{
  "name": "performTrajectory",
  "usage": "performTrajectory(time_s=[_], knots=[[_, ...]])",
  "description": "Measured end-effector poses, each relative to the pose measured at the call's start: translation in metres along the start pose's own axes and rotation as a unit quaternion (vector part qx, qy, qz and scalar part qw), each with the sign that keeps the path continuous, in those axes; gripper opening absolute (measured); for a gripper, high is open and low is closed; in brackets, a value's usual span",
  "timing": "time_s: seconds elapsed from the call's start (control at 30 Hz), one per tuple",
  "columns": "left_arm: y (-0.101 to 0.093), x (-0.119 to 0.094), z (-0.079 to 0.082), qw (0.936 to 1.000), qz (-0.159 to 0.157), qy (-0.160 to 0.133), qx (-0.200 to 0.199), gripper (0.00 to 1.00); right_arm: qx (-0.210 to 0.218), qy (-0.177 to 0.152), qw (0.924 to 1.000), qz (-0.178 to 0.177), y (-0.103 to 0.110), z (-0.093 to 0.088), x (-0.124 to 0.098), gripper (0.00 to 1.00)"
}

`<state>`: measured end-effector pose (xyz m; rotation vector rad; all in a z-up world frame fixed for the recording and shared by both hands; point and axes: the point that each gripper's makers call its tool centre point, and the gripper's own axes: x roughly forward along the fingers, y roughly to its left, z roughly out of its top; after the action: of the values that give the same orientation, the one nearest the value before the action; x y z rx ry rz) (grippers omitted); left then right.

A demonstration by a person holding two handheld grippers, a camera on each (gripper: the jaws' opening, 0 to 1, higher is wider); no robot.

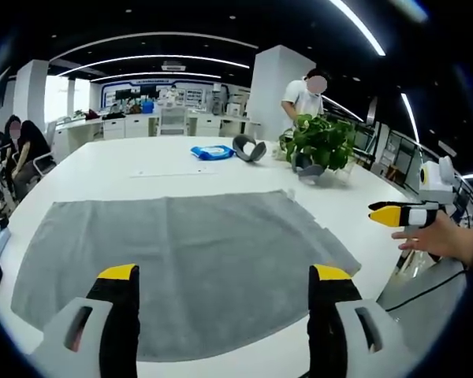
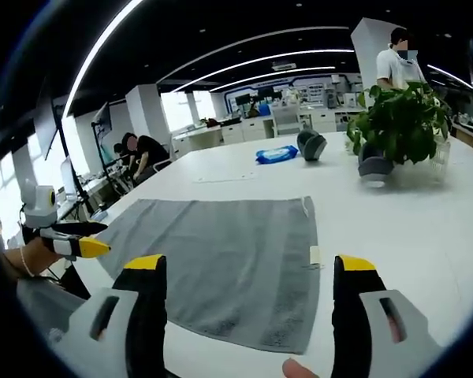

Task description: Fold the towel on the table until its edges align and the towel forms a compact rectangular stack.

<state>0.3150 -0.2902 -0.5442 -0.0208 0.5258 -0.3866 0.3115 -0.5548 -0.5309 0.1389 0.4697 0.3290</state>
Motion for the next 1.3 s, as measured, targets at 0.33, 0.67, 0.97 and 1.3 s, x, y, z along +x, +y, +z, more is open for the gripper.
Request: performTrajectory(time_s=[0.33,0.67,0.97,1.3], knots=[[-0.002,0.0,-0.001,1.0,-0.004,0.003,0.001,0.88,0.006,0.0,1.0,-0.003,-0.002,0.0,0.0,0.87],[-0.002,0.0,-0.002,0.9999,-0.006,0.004,-0.013,0.82,0.014,0.0,0.9999,-0.009,-0.007,-0.001,0.0,0.84],[-0.011,0.001,-0.004,0.9997,-0.022,0.005,-0.013,0.78,0.018,0.015,0.9993,-0.03,-0.018,-0.007,-0.001,0.8],[-0.019,0.002,-0.011,0.9991,-0.038,0.019,-0.007,0.76,0.022,0.06,0.9973,-0.037,-0.022,-0.024,-0.002,0.57]])
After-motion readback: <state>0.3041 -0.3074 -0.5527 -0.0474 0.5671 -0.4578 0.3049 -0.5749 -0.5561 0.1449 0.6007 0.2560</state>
